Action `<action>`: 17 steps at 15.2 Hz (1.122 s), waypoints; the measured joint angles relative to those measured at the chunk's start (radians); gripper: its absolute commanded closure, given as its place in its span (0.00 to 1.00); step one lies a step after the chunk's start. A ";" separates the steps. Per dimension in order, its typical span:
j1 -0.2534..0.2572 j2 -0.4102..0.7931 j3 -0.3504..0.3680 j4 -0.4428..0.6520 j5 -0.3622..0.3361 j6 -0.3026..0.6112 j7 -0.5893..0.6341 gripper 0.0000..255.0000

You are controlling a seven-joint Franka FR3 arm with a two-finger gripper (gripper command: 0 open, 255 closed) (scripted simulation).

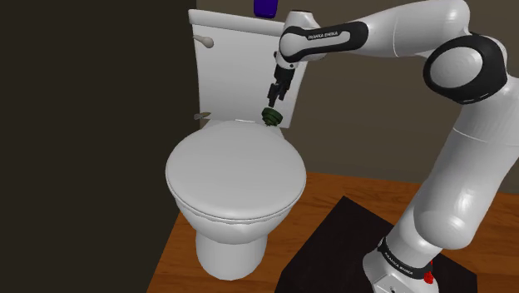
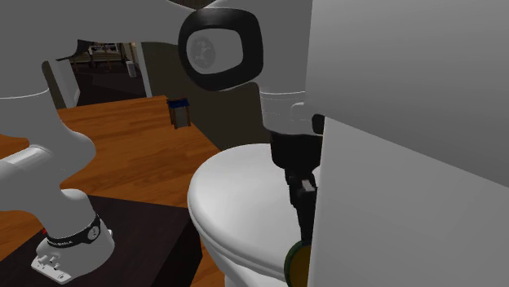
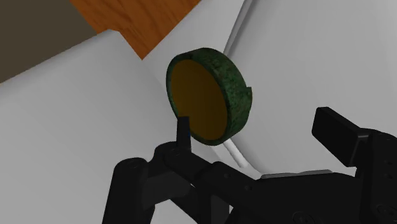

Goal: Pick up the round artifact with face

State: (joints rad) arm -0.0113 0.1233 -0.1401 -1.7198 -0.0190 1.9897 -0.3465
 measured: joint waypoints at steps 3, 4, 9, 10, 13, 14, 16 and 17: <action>-0.004 0.043 0.001 0.034 0.012 0.023 -0.015 0.00; -0.004 0.051 0.001 0.032 0.014 0.034 -0.016 0.00; -0.004 0.063 0.002 -0.011 0.015 0.091 -0.015 0.00; -0.004 0.064 0.002 -0.016 0.015 0.097 -0.015 1.00; -0.004 0.065 0.002 -0.021 0.016 0.103 -0.016 1.00; -0.004 0.064 0.002 -0.022 0.016 0.103 -0.015 1.00; -0.004 0.064 0.002 -0.022 0.015 0.104 -0.015 1.00; -0.004 0.064 0.002 -0.022 0.015 0.104 -0.015 1.00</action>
State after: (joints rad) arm -0.0150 0.1873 -0.1382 -1.7417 -0.0035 2.0936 -0.3618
